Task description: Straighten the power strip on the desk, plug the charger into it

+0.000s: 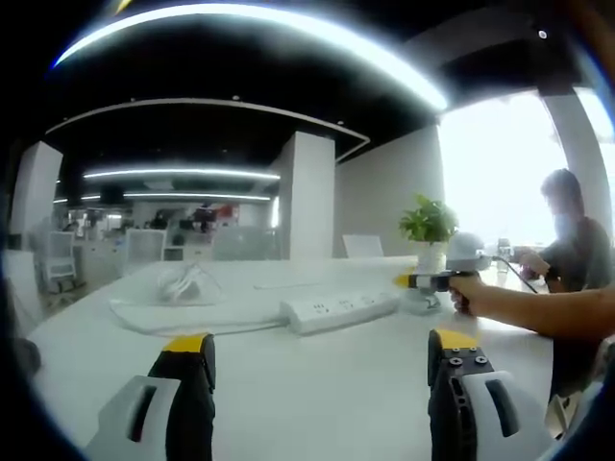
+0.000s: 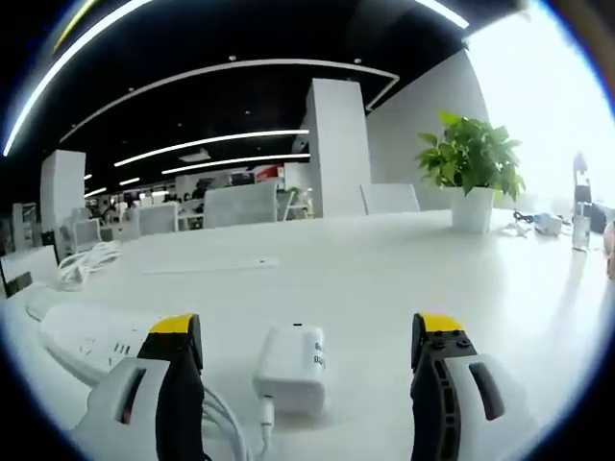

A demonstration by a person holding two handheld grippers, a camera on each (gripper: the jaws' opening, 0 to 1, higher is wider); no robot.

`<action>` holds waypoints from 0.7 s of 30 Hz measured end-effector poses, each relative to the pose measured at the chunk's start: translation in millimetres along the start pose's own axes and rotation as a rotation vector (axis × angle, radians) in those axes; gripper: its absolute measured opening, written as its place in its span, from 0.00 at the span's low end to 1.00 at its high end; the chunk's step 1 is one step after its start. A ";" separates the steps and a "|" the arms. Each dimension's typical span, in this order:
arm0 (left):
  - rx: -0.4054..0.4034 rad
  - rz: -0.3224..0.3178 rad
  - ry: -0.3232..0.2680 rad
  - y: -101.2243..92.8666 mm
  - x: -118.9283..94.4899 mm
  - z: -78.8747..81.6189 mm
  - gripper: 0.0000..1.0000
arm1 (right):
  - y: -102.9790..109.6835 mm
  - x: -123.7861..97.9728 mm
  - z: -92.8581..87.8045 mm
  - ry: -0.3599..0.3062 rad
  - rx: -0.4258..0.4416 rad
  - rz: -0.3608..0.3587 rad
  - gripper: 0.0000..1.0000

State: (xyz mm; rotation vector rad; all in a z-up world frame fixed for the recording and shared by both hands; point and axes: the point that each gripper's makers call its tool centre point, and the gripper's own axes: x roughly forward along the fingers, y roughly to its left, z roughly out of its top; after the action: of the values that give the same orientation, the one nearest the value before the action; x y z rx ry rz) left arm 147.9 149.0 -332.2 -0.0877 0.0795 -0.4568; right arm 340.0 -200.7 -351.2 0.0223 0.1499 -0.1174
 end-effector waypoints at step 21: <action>-0.001 -0.014 0.006 -5.1 -1.9 -2.0 0.94 | 0.1 11.1 -5.8 0.040 0.002 0.007 0.89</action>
State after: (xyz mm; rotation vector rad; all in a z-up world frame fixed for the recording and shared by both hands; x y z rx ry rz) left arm 143.8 145.1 -333.6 -0.0884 0.0849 -0.4712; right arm 350.0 -201.7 -358.6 0.0273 0.1895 -0.1099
